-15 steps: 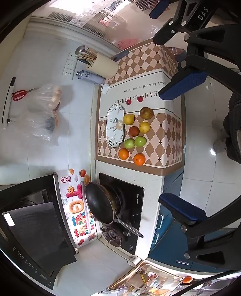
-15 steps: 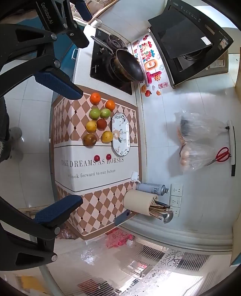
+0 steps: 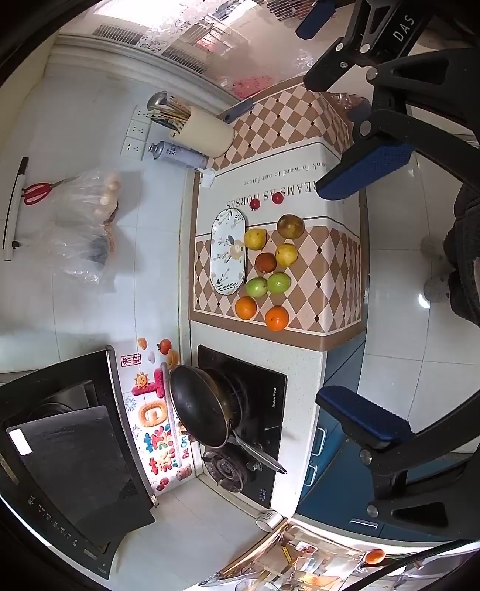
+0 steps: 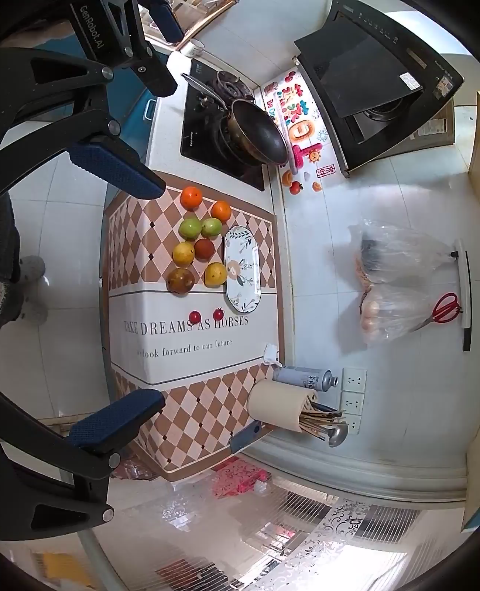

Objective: Organize fruits

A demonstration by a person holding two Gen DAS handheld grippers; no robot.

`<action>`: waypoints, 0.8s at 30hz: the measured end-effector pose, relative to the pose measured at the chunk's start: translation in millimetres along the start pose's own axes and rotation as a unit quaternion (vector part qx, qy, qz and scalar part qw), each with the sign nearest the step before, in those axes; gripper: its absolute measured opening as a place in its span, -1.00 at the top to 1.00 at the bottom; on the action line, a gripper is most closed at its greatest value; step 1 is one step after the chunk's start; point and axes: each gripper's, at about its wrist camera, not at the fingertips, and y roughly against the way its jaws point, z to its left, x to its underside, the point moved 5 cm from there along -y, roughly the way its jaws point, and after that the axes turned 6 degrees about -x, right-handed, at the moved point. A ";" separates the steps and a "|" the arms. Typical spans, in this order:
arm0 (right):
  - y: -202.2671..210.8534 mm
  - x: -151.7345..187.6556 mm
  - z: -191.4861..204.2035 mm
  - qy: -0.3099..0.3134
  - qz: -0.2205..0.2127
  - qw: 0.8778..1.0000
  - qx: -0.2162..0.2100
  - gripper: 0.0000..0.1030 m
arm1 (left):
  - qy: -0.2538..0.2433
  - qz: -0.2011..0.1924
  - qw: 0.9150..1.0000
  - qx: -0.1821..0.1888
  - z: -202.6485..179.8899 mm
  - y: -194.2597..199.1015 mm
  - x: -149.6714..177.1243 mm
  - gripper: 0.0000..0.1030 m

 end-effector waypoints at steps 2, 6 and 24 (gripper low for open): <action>-0.9 1.1 -2.3 0.001 0.000 1.000 0.001 -1.00 | -0.003 0.000 1.000 -0.003 -1.5 -1.6 0.4 -1.00; -0.4 1.1 -2.3 0.001 0.000 1.000 0.001 -1.00 | -0.004 0.002 1.000 -0.002 -1.7 -1.9 0.6 -1.00; -0.6 5.6 0.3 0.003 0.003 1.000 -0.002 -1.00 | -0.005 0.004 1.000 -0.003 -1.5 -1.5 -0.8 -1.00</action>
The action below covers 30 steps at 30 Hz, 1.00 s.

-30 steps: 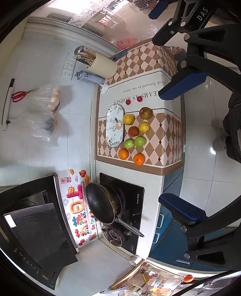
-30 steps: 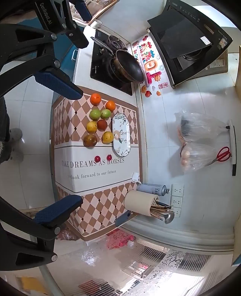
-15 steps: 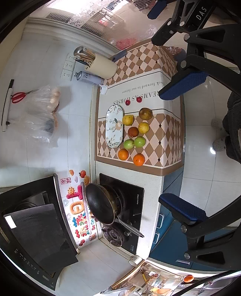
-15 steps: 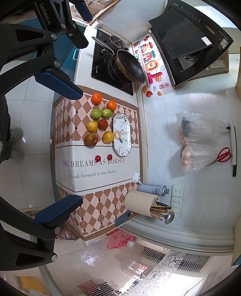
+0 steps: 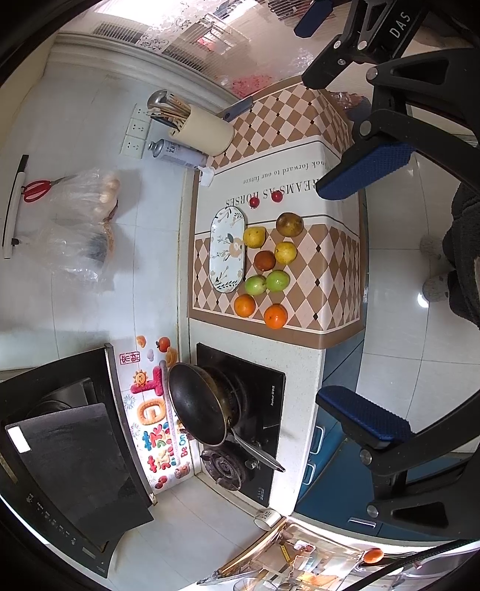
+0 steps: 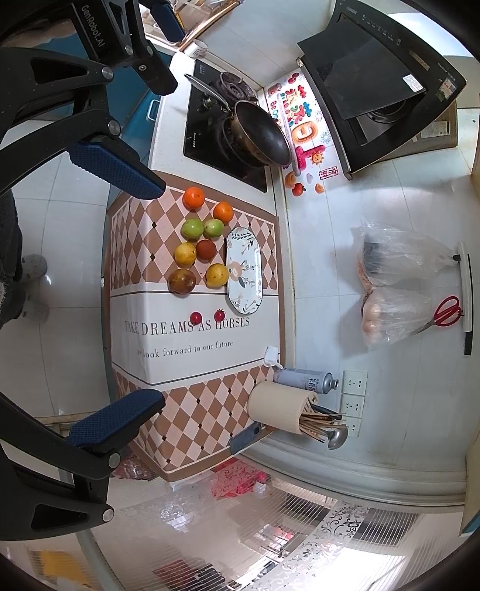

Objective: Organize fruits

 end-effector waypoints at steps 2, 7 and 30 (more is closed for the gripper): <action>-0.2 0.1 0.1 0.000 0.000 1.000 0.001 -1.00 | 0.000 0.000 1.000 0.000 0.0 -0.1 -0.1 -1.00; -0.3 0.1 -0.2 -0.001 0.000 1.000 0.001 -1.00 | 0.000 0.000 1.000 0.000 -0.4 0.1 0.0 -1.00; -1.5 0.2 -0.7 -0.001 0.001 1.000 0.001 -1.00 | 0.001 0.000 1.000 0.000 1.8 -1.1 2.1 -1.00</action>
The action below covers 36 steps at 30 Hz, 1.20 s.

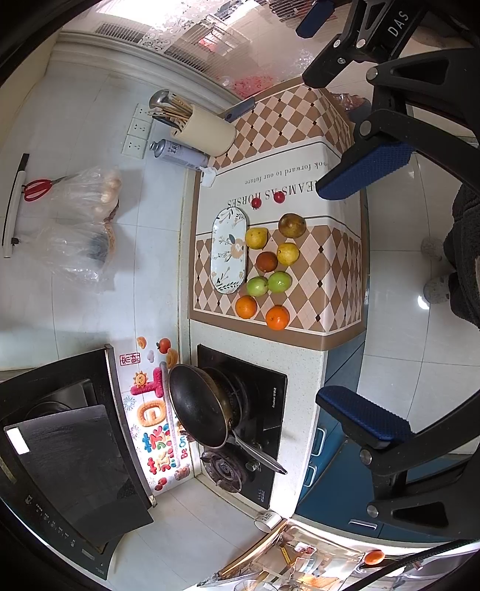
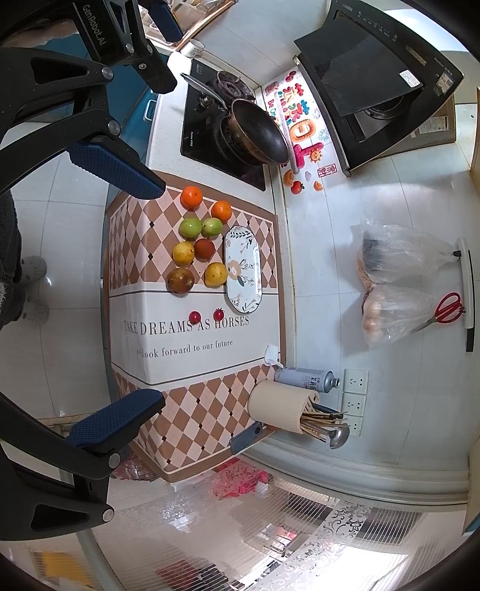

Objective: Organize fruits

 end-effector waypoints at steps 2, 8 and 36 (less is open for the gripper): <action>-0.1 0.1 -0.2 0.000 0.000 1.000 0.000 -1.00 | 0.000 0.000 1.000 0.000 0.4 0.1 0.1 -1.00; -0.2 -0.3 0.0 0.000 0.000 1.000 0.000 -1.00 | 0.000 0.000 1.000 0.000 0.1 0.0 -0.1 -1.00; -60.2 -20.2 -22.0 -0.039 -0.001 0.998 -0.043 -1.00 | 0.029 -0.027 0.996 -0.082 19.6 -36.6 -45.6 -1.00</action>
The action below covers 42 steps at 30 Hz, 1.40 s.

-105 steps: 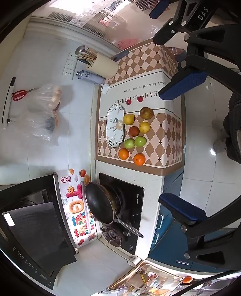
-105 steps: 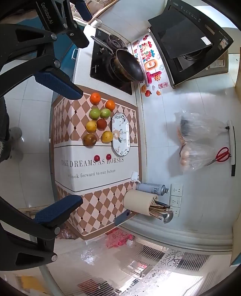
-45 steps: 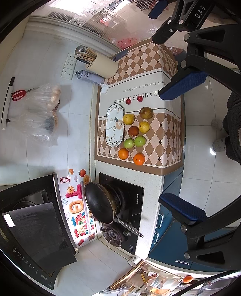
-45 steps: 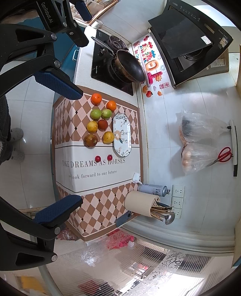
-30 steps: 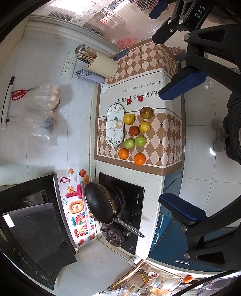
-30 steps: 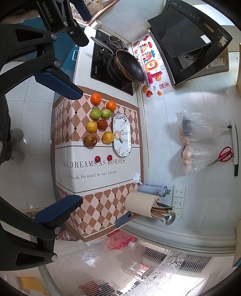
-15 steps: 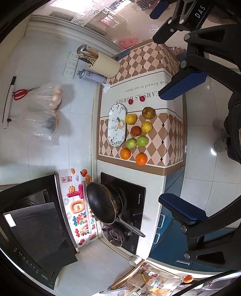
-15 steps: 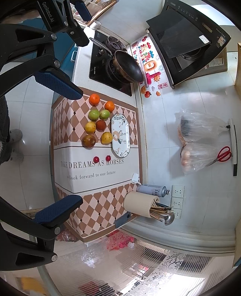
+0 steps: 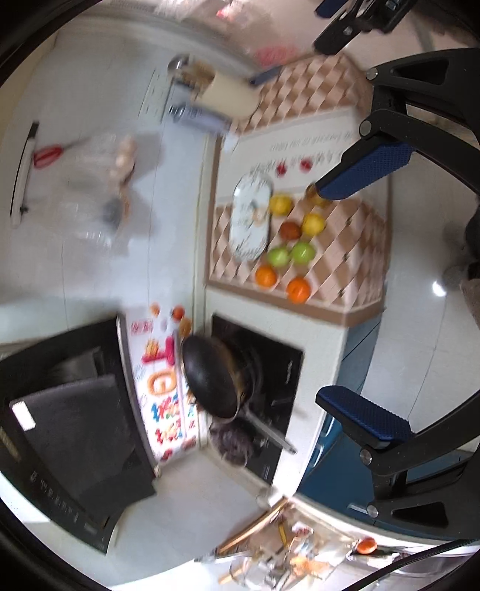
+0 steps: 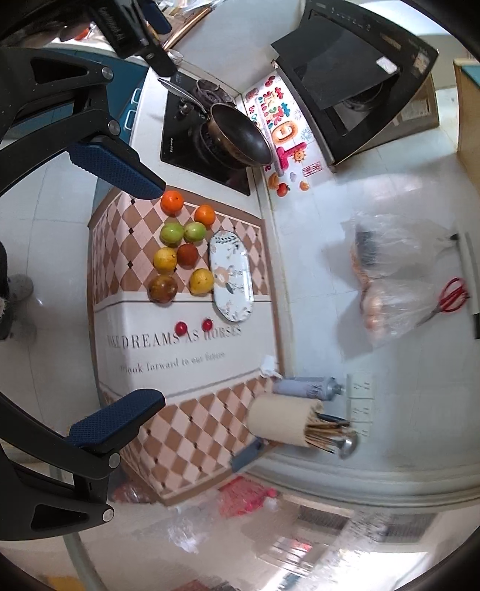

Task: Organize fruits
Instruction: 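Grasp an orange with the left tool while the right tool grasps the red apple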

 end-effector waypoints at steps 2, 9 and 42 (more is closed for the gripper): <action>-26.5 0.5 -6.6 -0.014 0.018 1.000 -0.016 -1.00 | 0.007 -0.003 1.000 -0.026 5.0 -17.3 -0.5 -1.00; -149.9 18.7 -23.8 -0.063 0.108 0.992 -0.034 -1.00 | 0.005 0.070 0.996 -0.057 17.0 -117.6 6.6 -1.00; -449.6 84.9 -56.3 -0.289 0.283 0.915 -0.015 -0.55 | -0.024 0.437 0.886 0.154 -66.3 -459.8 60.1 -0.19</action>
